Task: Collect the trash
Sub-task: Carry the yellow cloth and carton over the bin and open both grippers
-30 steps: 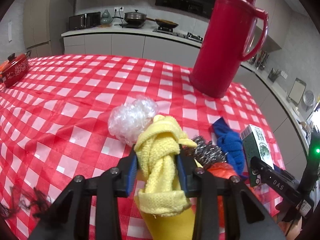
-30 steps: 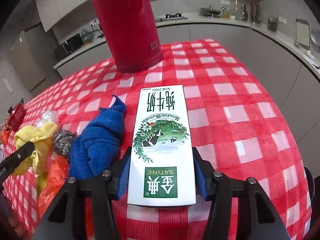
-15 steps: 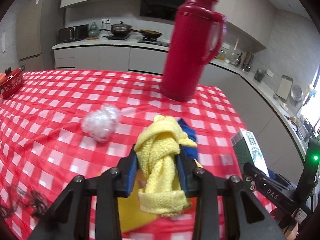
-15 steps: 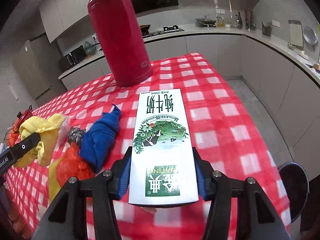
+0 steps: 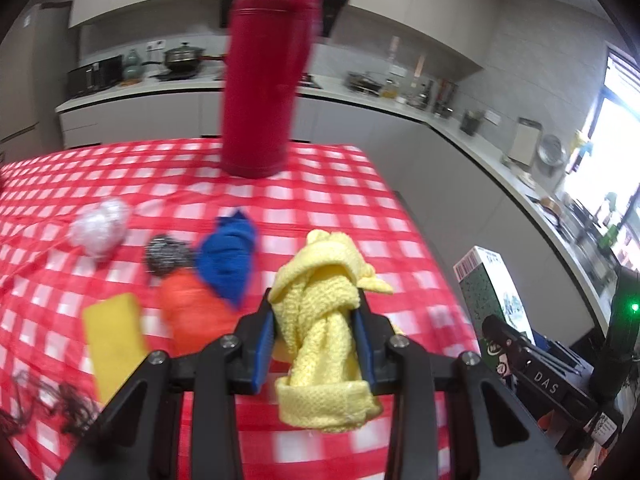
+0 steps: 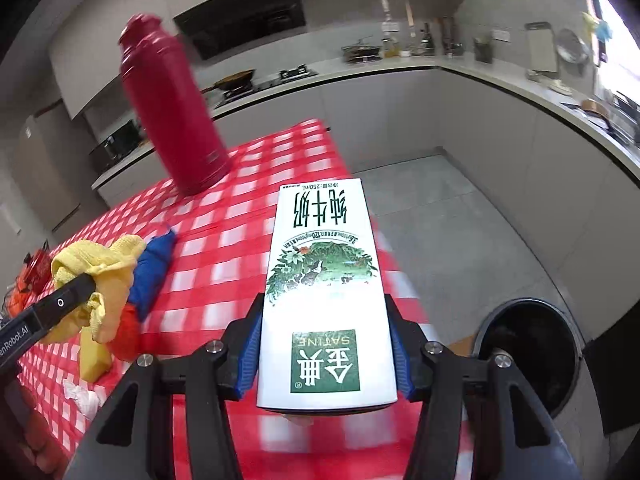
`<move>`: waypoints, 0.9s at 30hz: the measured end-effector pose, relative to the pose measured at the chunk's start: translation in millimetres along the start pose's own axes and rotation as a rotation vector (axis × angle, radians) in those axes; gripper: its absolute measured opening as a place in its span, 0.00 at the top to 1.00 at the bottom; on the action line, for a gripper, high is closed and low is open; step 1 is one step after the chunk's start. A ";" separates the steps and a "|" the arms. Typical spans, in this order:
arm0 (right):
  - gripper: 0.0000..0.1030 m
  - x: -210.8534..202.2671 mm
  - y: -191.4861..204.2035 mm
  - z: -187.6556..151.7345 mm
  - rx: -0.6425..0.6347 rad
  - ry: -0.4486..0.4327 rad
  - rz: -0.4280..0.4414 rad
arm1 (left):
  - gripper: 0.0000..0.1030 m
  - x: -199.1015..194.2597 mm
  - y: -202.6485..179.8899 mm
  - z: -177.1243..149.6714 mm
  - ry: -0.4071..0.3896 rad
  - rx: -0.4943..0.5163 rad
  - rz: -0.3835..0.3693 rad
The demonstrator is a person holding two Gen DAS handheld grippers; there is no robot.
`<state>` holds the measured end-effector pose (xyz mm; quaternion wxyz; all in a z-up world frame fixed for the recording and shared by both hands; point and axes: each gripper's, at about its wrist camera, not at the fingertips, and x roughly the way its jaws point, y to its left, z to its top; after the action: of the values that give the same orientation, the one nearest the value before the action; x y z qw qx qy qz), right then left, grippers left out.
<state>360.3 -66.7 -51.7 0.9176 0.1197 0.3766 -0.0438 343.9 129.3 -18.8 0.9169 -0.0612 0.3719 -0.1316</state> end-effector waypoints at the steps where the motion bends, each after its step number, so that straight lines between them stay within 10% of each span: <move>1: 0.46 -3.7 -7.6 0.1 0.008 -0.004 -0.008 | 0.64 1.6 -9.1 -1.4 0.003 0.008 -0.012; 27: 0.46 -98.0 -247.1 -47.2 0.271 -0.018 -0.248 | 0.64 56.6 -239.2 -51.5 0.167 0.258 -0.297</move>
<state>216.3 -294.8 -61.6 0.8839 0.1944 0.3710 -0.2080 300.1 -116.8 -43.1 0.8537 0.0136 0.4135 -0.3162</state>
